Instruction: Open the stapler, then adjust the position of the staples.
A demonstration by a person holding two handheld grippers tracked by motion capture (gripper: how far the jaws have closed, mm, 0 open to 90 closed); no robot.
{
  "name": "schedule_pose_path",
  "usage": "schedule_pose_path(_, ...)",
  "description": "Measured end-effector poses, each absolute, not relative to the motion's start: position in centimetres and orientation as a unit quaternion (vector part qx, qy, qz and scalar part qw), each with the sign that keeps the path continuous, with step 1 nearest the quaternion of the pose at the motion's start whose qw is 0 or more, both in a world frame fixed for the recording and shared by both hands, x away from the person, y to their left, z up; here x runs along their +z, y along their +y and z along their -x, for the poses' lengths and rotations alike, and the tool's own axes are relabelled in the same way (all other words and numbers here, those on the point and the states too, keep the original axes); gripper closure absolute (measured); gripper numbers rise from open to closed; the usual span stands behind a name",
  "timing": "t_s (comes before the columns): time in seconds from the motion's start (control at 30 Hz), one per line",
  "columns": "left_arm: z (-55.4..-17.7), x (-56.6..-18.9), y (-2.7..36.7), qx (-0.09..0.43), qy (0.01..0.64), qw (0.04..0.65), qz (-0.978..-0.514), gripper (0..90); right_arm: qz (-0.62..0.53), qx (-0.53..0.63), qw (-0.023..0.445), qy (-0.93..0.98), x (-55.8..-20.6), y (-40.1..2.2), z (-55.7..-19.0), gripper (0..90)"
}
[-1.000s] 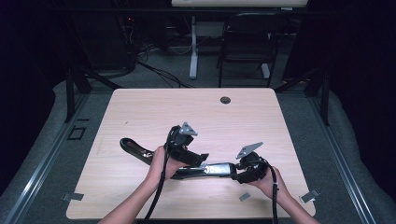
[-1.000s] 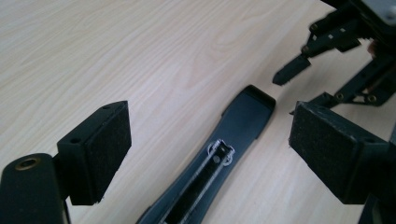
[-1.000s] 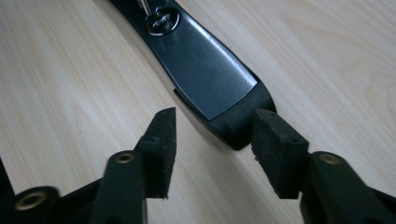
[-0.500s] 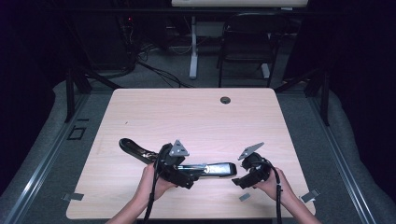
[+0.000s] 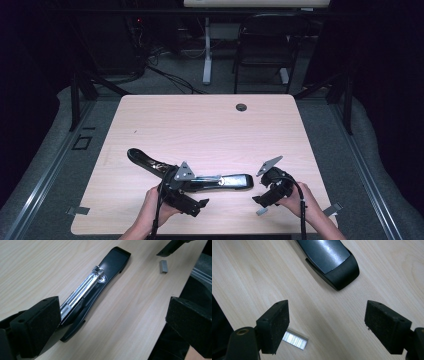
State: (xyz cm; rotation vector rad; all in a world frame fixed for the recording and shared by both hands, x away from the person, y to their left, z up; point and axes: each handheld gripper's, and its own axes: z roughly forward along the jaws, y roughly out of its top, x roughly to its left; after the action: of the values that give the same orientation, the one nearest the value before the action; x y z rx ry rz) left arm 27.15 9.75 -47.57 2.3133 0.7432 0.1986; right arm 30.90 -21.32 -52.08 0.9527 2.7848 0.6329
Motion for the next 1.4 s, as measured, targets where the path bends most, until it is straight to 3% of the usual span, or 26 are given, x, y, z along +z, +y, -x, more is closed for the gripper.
schedule_pose_path(0.2, -26.4, -47.9, 10.7, 0.069, 0.287, 0.349, -0.890, 0.1, -0.288, 0.202, 0.069, 0.934, -51.8, -21.6, -30.5, 19.0)
schedule_pose_path(0.57, -26.4, -48.6, 11.5, 0.055, 0.286, 0.346, -0.892, 0.0, -0.202, 0.154, 0.041, 0.966, -52.7, -20.7, -29.4, 34.3)
schedule_pose_path(0.7, -26.4, -48.6, 11.5, 0.052, 0.285, 0.350, -0.891, 0.0, -0.191, 0.163, 0.023, 0.968, -53.0, -20.5, -29.1, 44.4)
schedule_pose_path(1.27, -26.2, -48.8, 12.0, 0.048, 0.284, 0.346, -0.893, 0.0, -0.131, 0.132, 0.001, 0.983, -53.6, -19.9, -28.4, 55.0)
schedule_pose_path(1.4, -26.3, -48.9, 12.1, 0.049, 0.284, 0.343, -0.894, 0.0, -0.121, 0.120, 0.007, 0.985, -53.8, -19.9, -28.3, 61.5)
